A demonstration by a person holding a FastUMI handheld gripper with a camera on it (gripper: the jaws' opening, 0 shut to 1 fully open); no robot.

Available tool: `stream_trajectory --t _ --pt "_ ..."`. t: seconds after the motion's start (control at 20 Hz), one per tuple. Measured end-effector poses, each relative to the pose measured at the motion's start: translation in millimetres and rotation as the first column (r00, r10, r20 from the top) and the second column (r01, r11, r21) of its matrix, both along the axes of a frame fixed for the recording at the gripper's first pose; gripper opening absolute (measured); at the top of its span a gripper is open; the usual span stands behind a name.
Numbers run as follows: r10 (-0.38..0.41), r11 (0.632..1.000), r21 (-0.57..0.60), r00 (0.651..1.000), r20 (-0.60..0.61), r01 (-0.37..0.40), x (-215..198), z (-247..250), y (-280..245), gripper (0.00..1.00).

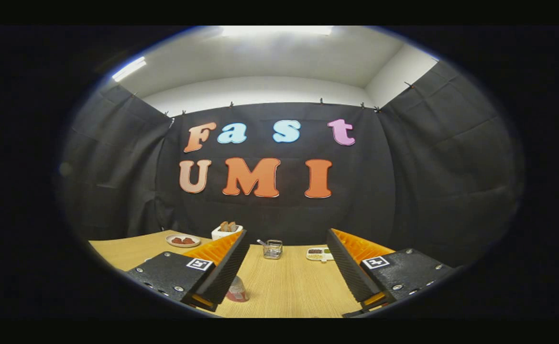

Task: Take the bottle from table, then pour the juice into the cup, finally place the bottle on the coaster

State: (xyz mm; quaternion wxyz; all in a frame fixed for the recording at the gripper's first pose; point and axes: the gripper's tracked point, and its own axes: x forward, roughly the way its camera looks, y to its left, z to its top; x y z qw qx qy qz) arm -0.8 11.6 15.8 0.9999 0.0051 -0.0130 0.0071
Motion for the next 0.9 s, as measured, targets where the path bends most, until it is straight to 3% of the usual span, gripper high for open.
stream_trajectory --t 0.45,0.9 --pt "0.017 1.0 0.026 1.0 -0.018 -0.016 0 -9 8 0.98" --pt "0.084 0.996 0.042 0.994 -0.068 -0.081 0 -46 41 0.98"
